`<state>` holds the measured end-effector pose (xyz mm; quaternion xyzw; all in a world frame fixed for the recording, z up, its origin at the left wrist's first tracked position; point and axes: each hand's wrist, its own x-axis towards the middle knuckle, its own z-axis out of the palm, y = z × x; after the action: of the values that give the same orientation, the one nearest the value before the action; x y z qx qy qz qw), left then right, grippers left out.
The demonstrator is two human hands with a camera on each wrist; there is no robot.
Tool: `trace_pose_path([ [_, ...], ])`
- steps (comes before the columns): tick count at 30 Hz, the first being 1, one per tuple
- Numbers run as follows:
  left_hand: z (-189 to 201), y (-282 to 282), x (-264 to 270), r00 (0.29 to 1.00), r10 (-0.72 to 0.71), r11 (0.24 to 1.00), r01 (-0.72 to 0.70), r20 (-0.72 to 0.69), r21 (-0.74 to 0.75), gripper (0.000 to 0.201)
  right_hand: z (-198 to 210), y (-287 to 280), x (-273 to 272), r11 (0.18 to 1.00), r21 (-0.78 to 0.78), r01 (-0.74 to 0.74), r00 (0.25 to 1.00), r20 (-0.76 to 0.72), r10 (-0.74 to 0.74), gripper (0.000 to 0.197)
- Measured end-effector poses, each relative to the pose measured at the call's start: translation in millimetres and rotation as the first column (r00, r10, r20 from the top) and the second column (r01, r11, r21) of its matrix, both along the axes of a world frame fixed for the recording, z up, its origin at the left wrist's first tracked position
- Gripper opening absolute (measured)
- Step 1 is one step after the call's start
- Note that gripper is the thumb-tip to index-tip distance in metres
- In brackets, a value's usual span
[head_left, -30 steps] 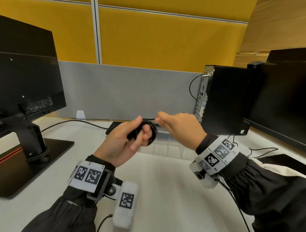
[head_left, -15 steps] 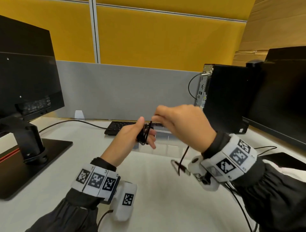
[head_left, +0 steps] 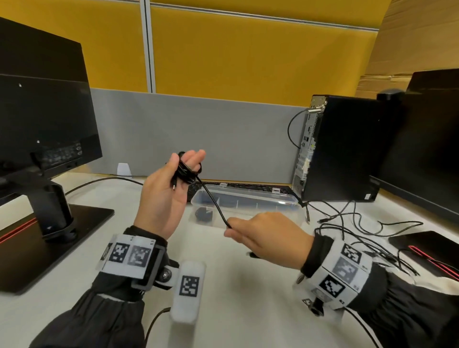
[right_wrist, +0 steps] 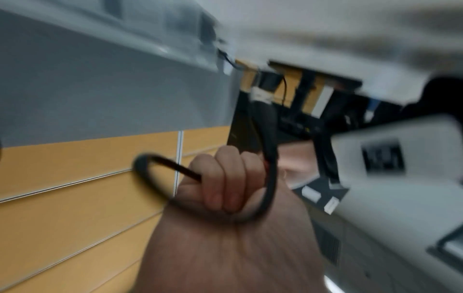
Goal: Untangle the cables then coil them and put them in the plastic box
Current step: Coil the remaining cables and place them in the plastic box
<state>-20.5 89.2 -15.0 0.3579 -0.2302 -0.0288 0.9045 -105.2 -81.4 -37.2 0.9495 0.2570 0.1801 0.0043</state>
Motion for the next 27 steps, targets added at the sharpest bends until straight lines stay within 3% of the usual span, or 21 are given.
trace_pose_path([
  [3,-7,-4,0,0.994,0.049,0.935,-0.081,0.1,0.344,0.049,16,9,-2,0.992,0.067,-0.107,0.973,0.213,0.09,0.041],
  [6,-11,-6,-6,0.962,-0.131,0.807,-0.037,0.239,0.59,0.074,45,6,2,0.987,0.155,-0.05,0.919,0.395,-0.016,0.041],
  [7,-12,-7,-8,0.944,-0.213,0.763,-0.001,0.253,0.646,0.076,52,1,7,0.978,0.208,-0.027,0.908,0.414,-0.064,0.041],
  [9,-11,-6,-16,0.911,-0.312,0.706,0.032,0.269,0.707,0.054,59,-12,17,0.948,0.318,0.003,0.927,0.354,-0.122,0.042],
  [11,-6,-5,-22,0.917,-0.317,0.766,0.097,0.242,0.635,0.023,54,-22,26,0.913,0.407,0.025,0.964,0.231,-0.129,0.038],
  [14,-1,-1,-25,0.947,-0.293,0.888,0.219,0.131,0.404,0.026,35,-29,29,0.919,0.369,0.138,0.989,-0.01,-0.144,0.032],
  [17,5,-2,-27,0.955,-0.282,0.949,0.265,0.091,0.169,0.012,11,-24,23,0.936,0.258,0.241,0.942,-0.293,-0.162,0.028],
  [18,6,-2,-26,0.962,-0.268,0.961,0.264,0.046,0.077,0.016,3,-20,19,0.951,0.176,0.254,0.929,-0.32,-0.189,0.029],
  [21,6,-4,-15,0.975,-0.199,0.973,0.184,-0.103,-0.14,0.037,-11,-6,8,0.97,-0.122,0.212,0.949,-0.211,-0.234,0.04],
  [24,0,-7,-9,0.99,-0.114,0.991,0.108,-0.081,-0.076,0.036,-14,12,-1,0.972,-0.21,0.11,0.989,-0.077,-0.128,0.04],
  [27,-6,-9,-7,0.999,-0.045,0.97,0.041,0.011,0.238,0.051,-7,23,-11,0.971,-0.204,0.127,0.991,-0.008,-0.131,0.04],
])
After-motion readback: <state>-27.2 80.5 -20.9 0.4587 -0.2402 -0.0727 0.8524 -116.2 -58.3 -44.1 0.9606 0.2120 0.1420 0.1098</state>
